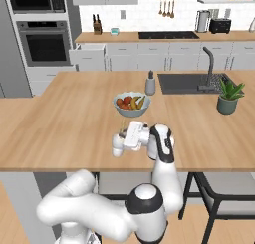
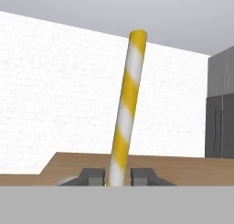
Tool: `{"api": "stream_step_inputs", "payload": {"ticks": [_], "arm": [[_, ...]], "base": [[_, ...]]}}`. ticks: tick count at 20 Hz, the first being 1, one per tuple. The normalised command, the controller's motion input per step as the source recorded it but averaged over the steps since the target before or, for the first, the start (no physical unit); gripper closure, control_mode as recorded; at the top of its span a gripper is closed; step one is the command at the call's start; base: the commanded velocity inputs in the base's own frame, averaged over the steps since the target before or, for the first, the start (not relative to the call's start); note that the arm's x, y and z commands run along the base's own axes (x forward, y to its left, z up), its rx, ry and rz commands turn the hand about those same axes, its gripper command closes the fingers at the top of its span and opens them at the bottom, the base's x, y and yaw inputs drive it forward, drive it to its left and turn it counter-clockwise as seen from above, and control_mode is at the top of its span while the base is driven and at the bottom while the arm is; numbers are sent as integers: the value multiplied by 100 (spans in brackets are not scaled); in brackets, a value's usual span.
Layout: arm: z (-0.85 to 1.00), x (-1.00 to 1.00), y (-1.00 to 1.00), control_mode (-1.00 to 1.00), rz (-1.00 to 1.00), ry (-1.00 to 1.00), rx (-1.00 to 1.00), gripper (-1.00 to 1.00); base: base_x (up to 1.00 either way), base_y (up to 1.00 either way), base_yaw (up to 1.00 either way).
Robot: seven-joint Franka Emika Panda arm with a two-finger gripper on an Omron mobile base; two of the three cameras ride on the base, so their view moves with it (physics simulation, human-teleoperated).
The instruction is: Take a straw from the drawer in front and place it inside the glass cup on the dining counter.
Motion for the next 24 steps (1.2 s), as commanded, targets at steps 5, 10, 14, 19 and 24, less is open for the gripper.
{"api": "stream_step_inputs", "payload": {"ticks": [5, 10, 14, 19, 24], "arm": [[0, -30, 2, -100, 1, -12, 0, -100], [-2, -65, 35, -100, 1, -25, -7, -100], [-5, -4, 32, -100, 0, -11, -4, -100], [4, -7, 0, -100, 0, -12, 0, -100], [17, -32, 0, -100, 0, -22, 0, -100]], "base": [[0, 0, 0], [0, 0, 0], [0, 0, 0], [0, 0, 0], [0, 0, 0]]}}
